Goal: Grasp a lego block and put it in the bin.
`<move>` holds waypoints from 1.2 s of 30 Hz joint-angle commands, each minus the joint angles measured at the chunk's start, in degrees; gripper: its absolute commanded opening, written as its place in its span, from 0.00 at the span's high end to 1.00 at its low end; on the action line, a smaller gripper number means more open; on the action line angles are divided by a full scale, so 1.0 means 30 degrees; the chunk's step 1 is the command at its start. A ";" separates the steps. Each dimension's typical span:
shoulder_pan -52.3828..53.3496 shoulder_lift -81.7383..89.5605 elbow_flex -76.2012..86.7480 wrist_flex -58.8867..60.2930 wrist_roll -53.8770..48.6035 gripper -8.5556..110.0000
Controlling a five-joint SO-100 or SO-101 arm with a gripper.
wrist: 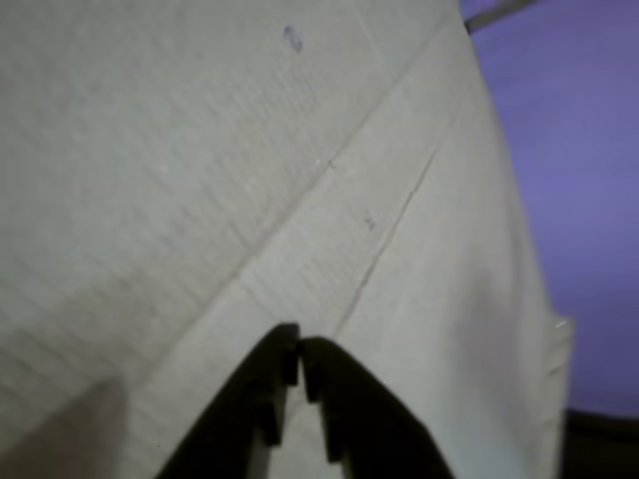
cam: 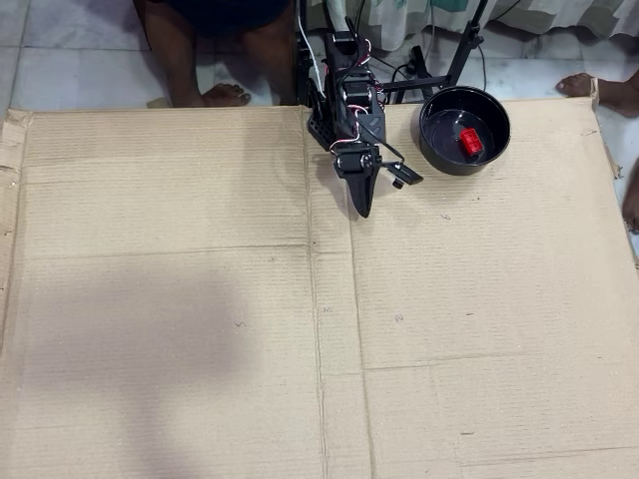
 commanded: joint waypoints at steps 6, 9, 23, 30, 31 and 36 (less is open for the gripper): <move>0.0088 0.0176 0.0322 0.1641 -0.3809 0.93; 0.0117 0.0205 0.0322 0.2373 -0.3984 0.93; 0.0117 0.0205 0.0322 0.2373 -0.4365 0.93; 0.0088 0.0205 0.0322 0.2373 -0.6680 0.93; 0.0088 0.0205 0.0322 0.2373 -0.6680 0.93; 0.0088 0.0205 0.0322 0.2373 -0.6592 0.93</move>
